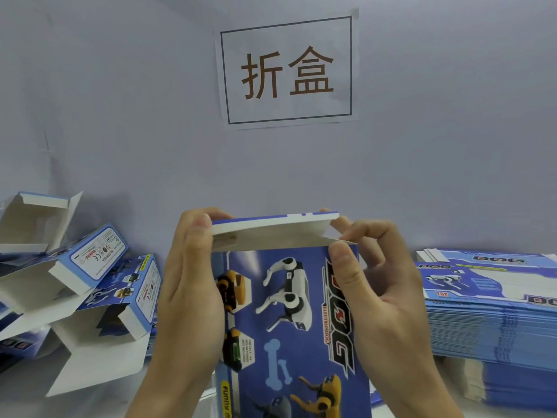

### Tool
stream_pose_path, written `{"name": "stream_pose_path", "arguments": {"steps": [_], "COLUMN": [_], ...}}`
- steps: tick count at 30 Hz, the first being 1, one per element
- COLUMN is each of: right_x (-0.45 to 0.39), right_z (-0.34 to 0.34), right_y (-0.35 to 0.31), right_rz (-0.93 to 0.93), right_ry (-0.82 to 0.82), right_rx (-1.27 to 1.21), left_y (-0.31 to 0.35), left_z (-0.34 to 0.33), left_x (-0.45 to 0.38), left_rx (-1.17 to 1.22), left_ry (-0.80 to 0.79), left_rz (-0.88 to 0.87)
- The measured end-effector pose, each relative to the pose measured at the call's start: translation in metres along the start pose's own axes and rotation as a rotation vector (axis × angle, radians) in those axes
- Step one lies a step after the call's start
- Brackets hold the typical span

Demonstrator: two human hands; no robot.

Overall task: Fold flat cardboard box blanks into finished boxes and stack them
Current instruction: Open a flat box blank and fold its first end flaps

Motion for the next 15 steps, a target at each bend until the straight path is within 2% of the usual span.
{"name": "stream_pose_path", "arguments": {"steps": [2,5,8,11,15], "right_x": [0.000,0.001,0.002,0.003,0.001], "right_z": [0.000,0.001,0.007,0.009,0.011], "right_y": [0.003,0.007,0.006,-0.002,-0.001], "right_rz": [-0.023,-0.069,-0.055,0.021,-0.007], "right_ry": [-0.022,-0.080,-0.051,-0.031,-0.007], "right_rx": [0.003,0.084,0.088,0.084,-0.019], "left_y": [0.004,0.011,0.011,0.007,0.001], "left_z": [-0.002,-0.009,-0.018,-0.021,-0.022], "left_x": [0.000,0.005,0.012,0.014,0.012], "left_rx": [0.034,0.003,-0.058,-0.079,-0.091], "left_ry": [-0.021,-0.066,-0.103,-0.116,-0.117], "left_rz": [-0.006,-0.122,-0.200,-0.206,-0.194]}}
Point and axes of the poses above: each hand's wrist, its own x-axis away from the middle knuckle, its own z-axis out of the back of the hand, y = z × x, the point moved 7 cm from there along -x, towards the middle knuckle, and after that the axes turned 13 degrees about z, right-handed, at the moved point
